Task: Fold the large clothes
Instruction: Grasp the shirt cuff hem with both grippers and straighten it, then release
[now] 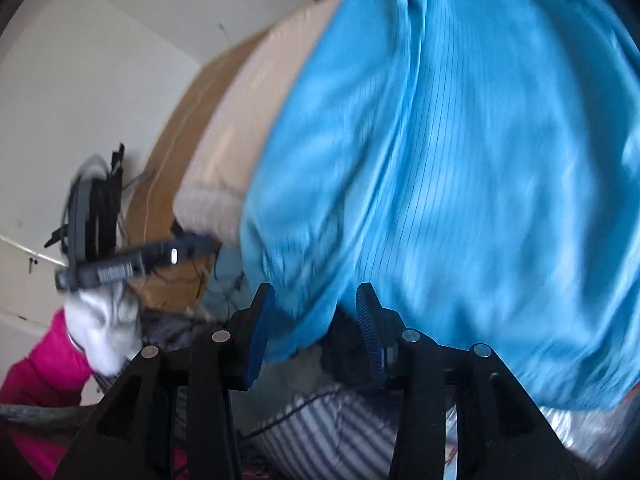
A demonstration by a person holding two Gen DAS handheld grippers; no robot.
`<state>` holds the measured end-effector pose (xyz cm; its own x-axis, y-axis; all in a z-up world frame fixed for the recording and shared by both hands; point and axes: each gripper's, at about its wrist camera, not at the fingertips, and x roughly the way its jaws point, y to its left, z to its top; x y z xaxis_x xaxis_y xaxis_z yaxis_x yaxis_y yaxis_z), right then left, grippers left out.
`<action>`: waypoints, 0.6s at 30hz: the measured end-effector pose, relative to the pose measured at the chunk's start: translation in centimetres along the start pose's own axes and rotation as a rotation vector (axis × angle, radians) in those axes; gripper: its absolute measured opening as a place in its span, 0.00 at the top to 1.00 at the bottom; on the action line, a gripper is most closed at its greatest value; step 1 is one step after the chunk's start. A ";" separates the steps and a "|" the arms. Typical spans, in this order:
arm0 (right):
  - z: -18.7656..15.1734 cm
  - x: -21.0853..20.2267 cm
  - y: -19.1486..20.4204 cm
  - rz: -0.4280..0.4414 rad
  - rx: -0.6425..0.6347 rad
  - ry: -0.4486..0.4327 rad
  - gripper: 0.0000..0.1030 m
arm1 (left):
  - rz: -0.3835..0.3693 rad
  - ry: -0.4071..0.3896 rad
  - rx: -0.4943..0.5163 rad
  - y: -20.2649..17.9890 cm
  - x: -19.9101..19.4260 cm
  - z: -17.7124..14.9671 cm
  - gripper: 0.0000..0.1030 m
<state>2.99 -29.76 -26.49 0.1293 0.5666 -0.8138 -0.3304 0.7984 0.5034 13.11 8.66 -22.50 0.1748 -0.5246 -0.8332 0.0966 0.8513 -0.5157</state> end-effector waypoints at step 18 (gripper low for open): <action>-2.1 2.5 -2.0 -0.004 0.008 0.091 0.72 | -0.022 0.018 0.007 -0.1 1.7 -0.2 0.68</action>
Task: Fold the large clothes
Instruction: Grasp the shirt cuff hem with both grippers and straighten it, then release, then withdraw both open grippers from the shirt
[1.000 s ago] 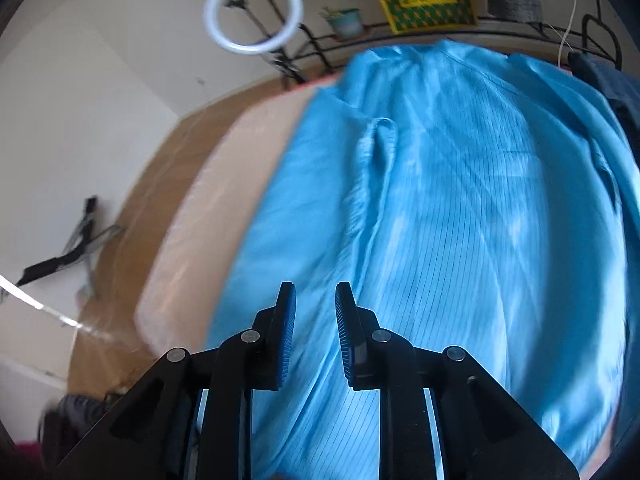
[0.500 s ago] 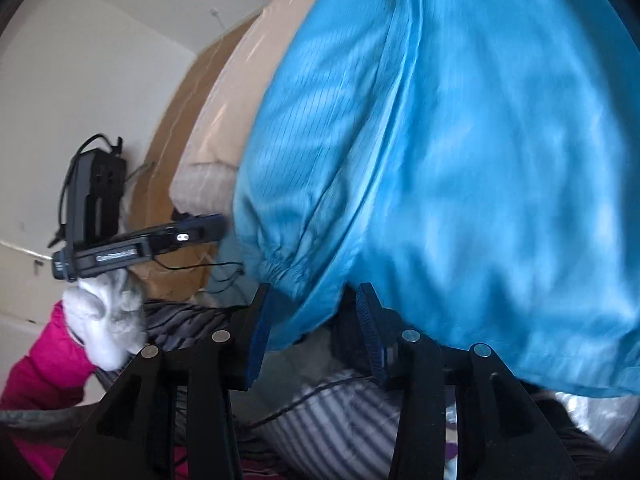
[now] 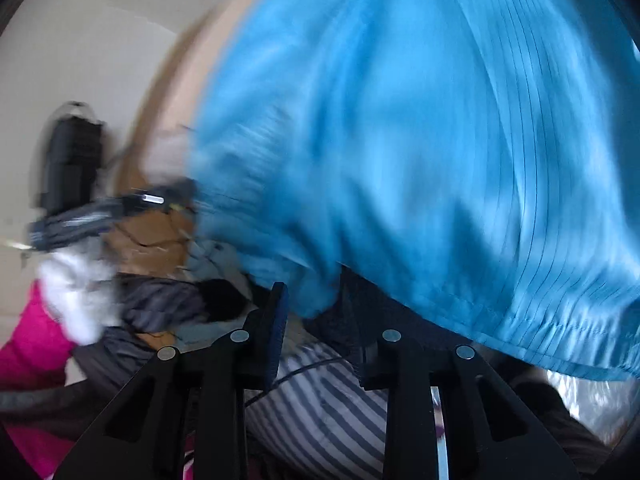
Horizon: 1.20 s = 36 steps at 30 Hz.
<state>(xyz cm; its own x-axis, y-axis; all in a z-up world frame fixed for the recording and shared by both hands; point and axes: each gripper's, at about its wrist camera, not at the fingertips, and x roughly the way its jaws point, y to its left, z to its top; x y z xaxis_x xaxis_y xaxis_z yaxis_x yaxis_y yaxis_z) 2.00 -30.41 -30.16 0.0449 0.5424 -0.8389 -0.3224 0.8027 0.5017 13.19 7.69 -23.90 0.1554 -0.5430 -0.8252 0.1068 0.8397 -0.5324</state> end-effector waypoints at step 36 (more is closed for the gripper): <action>-1.3 -12.6 -0.7 -0.166 -0.105 -0.457 0.72 | 0.088 -0.264 0.375 -13.3 -4.8 0.7 0.82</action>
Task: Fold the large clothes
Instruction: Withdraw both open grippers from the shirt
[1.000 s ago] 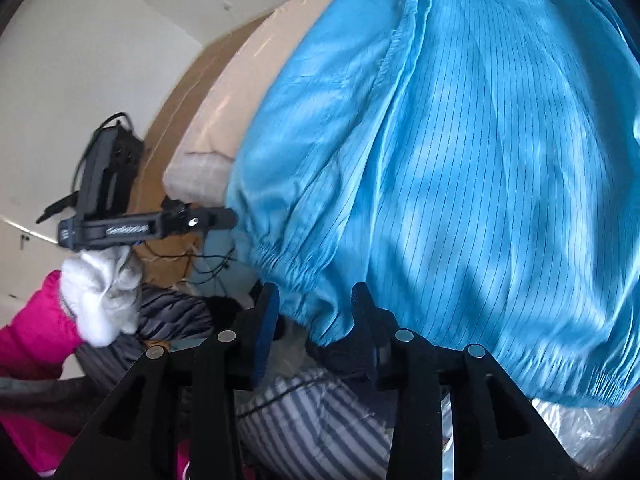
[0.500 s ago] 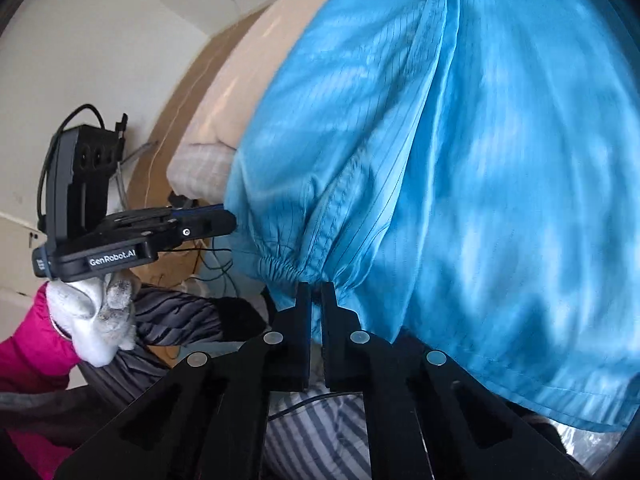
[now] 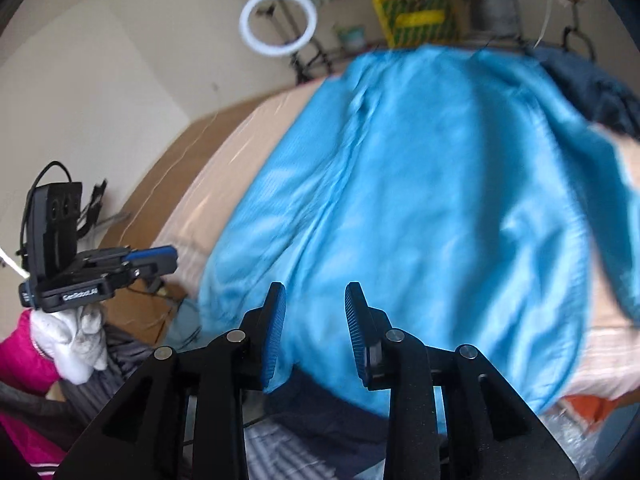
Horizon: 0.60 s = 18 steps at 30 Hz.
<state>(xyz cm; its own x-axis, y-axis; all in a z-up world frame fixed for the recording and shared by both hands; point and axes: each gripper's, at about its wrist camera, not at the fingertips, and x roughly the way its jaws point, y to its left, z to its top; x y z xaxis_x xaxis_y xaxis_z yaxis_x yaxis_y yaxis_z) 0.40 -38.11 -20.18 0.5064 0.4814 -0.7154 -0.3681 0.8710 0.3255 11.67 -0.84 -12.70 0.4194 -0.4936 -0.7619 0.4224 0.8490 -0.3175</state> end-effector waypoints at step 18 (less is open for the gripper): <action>0.5 -9.5 -14.2 -0.267 0.197 -0.143 0.53 | -0.142 0.016 0.172 -9.9 6.7 8.3 0.69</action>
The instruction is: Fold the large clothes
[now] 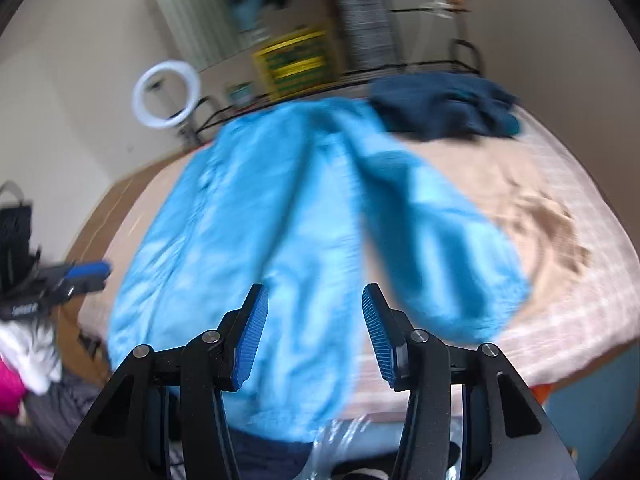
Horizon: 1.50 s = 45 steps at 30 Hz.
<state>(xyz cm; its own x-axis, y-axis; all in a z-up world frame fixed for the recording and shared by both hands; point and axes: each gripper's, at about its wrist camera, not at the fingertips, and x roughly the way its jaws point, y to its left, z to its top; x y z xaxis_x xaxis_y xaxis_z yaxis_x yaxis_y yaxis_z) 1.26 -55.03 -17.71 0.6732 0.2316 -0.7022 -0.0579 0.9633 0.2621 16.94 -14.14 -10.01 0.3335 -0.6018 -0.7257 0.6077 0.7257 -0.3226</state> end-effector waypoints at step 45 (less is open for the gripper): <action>5.0 0.0 -3.5 -0.180 -0.018 -0.143 0.99 | -0.055 -0.007 -0.175 5.7 6.7 2.6 0.69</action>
<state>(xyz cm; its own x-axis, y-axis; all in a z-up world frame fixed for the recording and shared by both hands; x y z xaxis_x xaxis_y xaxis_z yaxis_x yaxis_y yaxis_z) 5.16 -59.06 -15.26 0.7713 0.0357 -0.6354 0.0598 0.9900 0.1282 24.46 -14.90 -15.11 0.3087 -0.6441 -0.6999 0.4907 0.7382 -0.4629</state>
